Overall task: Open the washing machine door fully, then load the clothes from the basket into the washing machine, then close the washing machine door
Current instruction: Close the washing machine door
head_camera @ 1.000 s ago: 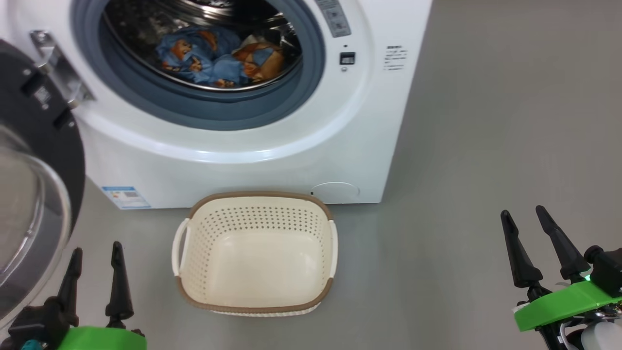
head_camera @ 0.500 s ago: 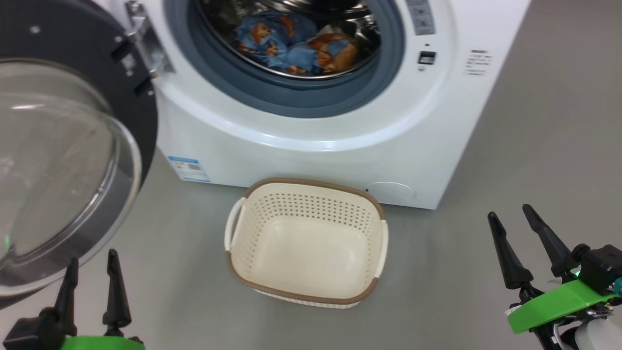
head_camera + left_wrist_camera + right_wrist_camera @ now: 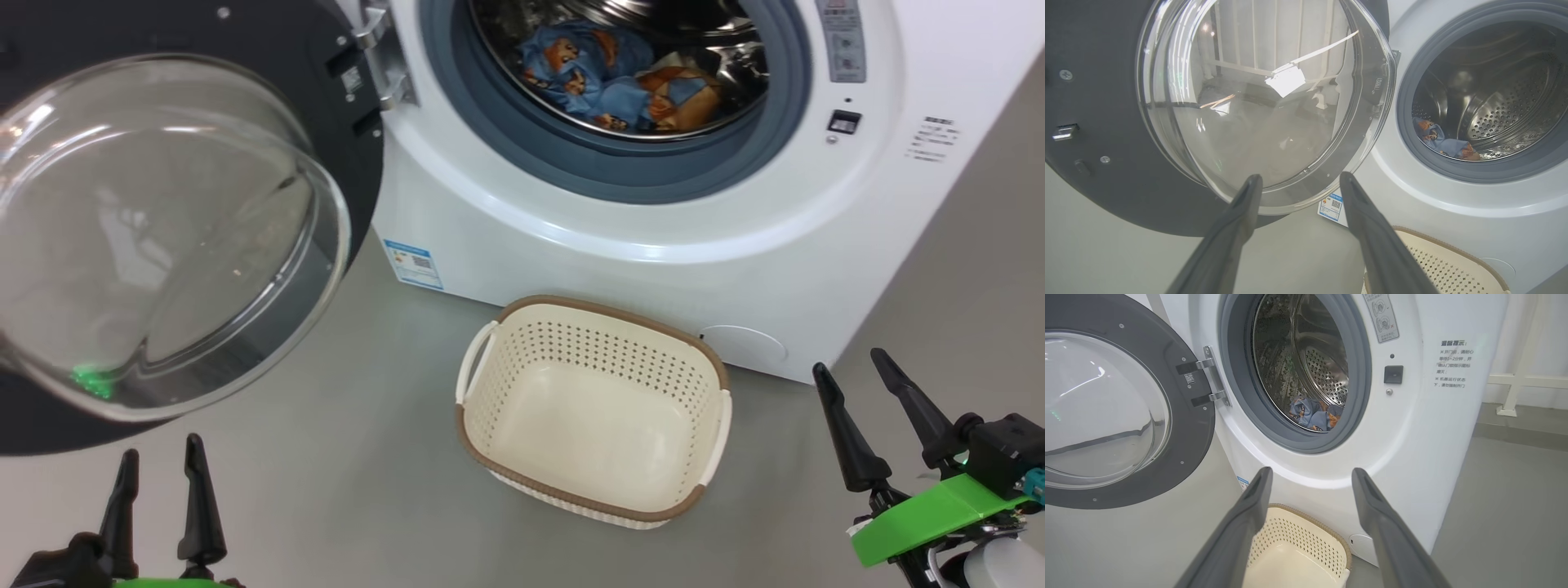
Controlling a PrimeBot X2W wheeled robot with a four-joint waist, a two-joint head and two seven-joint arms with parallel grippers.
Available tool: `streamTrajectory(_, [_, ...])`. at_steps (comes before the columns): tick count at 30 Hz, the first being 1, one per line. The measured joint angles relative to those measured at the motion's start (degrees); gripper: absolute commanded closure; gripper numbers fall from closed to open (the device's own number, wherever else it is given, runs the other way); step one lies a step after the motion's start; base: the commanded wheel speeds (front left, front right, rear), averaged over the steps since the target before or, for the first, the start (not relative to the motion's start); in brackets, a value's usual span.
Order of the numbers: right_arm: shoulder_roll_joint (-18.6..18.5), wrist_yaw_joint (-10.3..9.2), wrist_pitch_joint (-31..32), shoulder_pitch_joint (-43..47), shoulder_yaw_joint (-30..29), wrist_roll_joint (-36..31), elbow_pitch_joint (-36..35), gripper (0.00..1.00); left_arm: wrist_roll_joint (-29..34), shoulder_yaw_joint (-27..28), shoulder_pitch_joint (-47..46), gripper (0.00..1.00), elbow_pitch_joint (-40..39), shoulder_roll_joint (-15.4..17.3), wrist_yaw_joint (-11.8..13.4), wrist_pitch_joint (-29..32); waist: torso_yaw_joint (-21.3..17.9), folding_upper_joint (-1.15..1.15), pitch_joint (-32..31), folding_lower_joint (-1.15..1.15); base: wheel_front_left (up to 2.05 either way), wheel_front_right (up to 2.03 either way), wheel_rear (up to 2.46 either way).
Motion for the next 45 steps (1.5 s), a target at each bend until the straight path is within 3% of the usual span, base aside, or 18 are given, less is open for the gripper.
streamTrajectory(13, [-0.2, 0.0, 0.0, 0.0, 0.9, 0.0, 0.0, 0.0, -0.9, -1.0, 1.3, 0.0, -0.7, 0.0, 1.0, 0.0, 3.7, 0.0, -0.4, 0.0, 0.0, 0.0, 0.0])
streamTrajectory(27, [-0.2, 0.0, 0.0, 0.0, 1.6, 0.0, 0.1, 0.0, -1.9, -1.3, 1.9, 0.0, -1.7, 0.0, 1.2, 0.0, 4.5, 0.0, -0.7, 0.0, 0.0, 0.0, 0.0])
streamTrajectory(28, [-0.2, 0.0, 0.0, 0.0, 1.7, 0.0, 0.1, 0.0, -2.0, -1.3, 1.9, 0.1, -2.0, 0.0, 1.0, 0.0, 4.4, 0.0, -0.6, 0.0, 0.0, 0.0, 0.0])
streamTrajectory(30, [-0.2, 0.0, 0.0, 0.0, 1.9, 0.0, 0.1, 0.0, -2.4, -1.2, 1.9, 0.73, -3.7, 0.0, 0.4, 0.0, 4.4, 0.0, -0.5, 0.0, 0.0, 0.0, 0.0])
streamTrajectory(31, [-0.2, 0.0, 0.0, 0.0, 2.1, 0.0, 0.1, 0.0, -2.5, -1.0, 1.9, 1.0, -4.7, 0.0, 0.4, 0.0, 4.4, 0.0, -0.4, 0.0, 0.0, 0.0, 0.0])
streamTrajectory(37, [-0.2, 0.0, 0.0, 0.0, 2.4, 0.0, 0.1, 0.0, -5.6, 3.7, -0.4, 1.0, -9.5, -0.1, -0.9, 0.0, 4.9, 0.0, 0.4, 0.0, 0.0, 0.0, 0.0])
streamTrajectory(41, [-0.3, 0.0, 0.0, 0.1, 2.5, 0.0, -0.1, 0.0, -11.4, 7.2, -4.5, 1.0, -11.8, 1.8, -1.3, 0.0, 5.3, 0.0, 1.2, 0.0, 0.0, 0.0, 0.0])
streamTrajectory(45, [-0.5, 0.0, 0.0, 0.0, 2.7, 0.0, -0.3, 0.0, -20.5, 9.1, -9.4, 1.0, -13.6, 7.8, -1.3, 0.0, 5.6, 0.0, 2.3, 0.01, 0.0, 0.0, 0.0])
